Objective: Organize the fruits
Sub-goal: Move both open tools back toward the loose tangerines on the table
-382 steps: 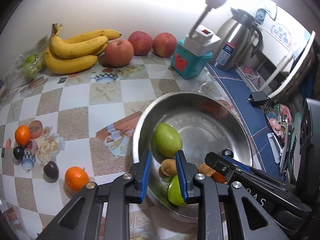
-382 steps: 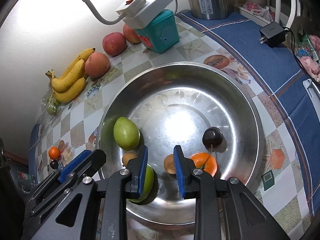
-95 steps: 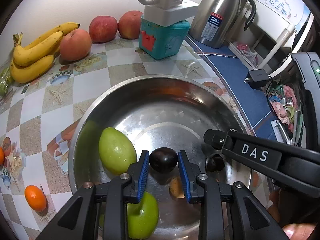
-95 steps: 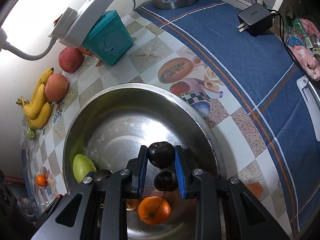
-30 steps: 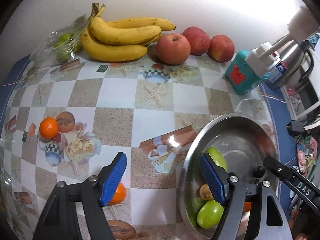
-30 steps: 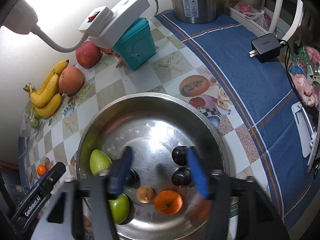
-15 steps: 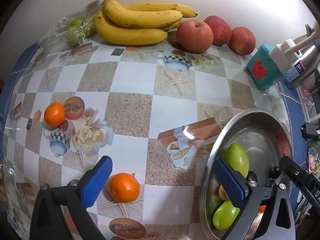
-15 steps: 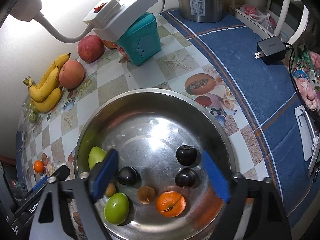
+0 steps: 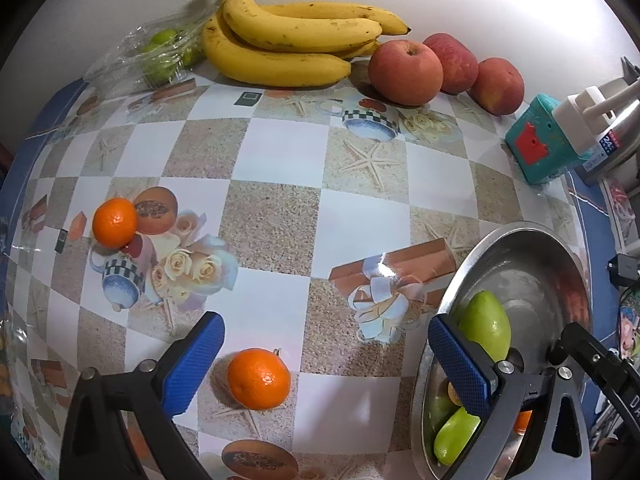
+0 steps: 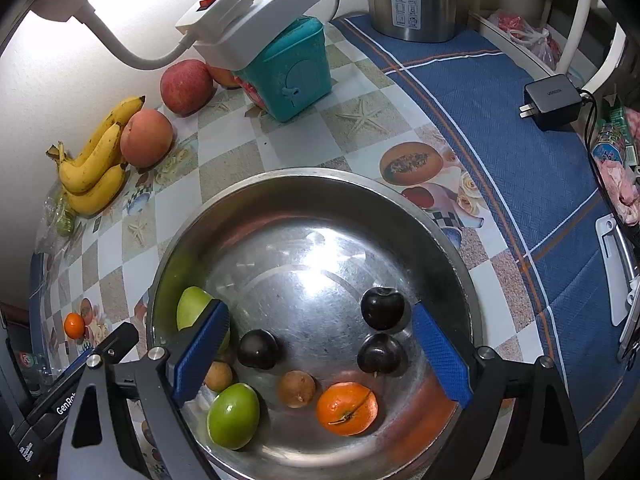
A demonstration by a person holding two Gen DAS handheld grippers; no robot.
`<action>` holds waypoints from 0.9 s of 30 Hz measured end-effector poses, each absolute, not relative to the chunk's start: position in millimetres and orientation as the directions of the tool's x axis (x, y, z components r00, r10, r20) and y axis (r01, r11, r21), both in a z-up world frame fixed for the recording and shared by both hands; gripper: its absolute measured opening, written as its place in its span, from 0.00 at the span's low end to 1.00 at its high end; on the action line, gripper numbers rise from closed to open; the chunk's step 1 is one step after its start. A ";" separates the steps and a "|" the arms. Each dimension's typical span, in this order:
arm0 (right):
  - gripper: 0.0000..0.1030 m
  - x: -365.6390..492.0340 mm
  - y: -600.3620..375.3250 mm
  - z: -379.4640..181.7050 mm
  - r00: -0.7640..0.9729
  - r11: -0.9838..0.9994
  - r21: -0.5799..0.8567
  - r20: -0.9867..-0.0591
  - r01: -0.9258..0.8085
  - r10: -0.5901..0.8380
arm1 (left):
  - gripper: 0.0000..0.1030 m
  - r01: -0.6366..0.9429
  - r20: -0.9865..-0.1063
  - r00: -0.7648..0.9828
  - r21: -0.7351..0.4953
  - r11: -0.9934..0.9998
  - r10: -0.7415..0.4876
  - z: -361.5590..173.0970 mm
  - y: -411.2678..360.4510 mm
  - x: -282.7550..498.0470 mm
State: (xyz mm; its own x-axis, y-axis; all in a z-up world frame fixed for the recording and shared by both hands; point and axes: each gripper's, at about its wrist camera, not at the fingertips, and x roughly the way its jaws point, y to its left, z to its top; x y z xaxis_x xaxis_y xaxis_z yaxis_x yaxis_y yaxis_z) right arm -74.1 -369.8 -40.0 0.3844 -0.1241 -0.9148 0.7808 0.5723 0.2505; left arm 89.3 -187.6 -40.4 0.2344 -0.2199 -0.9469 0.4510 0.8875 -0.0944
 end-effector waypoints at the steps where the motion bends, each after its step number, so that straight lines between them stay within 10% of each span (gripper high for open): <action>1: 0.94 -73.8 -369.9 -40.1 0.388 0.571 0.255 -0.914 0.780 -0.122 | 1.00 0.449 -0.947 0.232 -0.096 0.888 -0.220 -40.7 -187.0 89.7; 27: 0.96 -66.8 -324.5 -22.4 0.381 0.602 0.236 -0.916 0.763 -0.123 | 1.00 0.502 -0.930 0.300 -0.034 0.864 -0.211 -9.7 -156.6 82.5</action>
State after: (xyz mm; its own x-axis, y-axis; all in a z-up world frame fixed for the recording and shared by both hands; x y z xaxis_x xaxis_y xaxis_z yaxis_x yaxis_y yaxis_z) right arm -66.8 -324.5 -22.4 0.3810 -0.1232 -0.9163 0.7628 0.6020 0.2362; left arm 82.5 -156.6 -9.7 0.3003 -0.2110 -0.9302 0.5025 0.8639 -0.0337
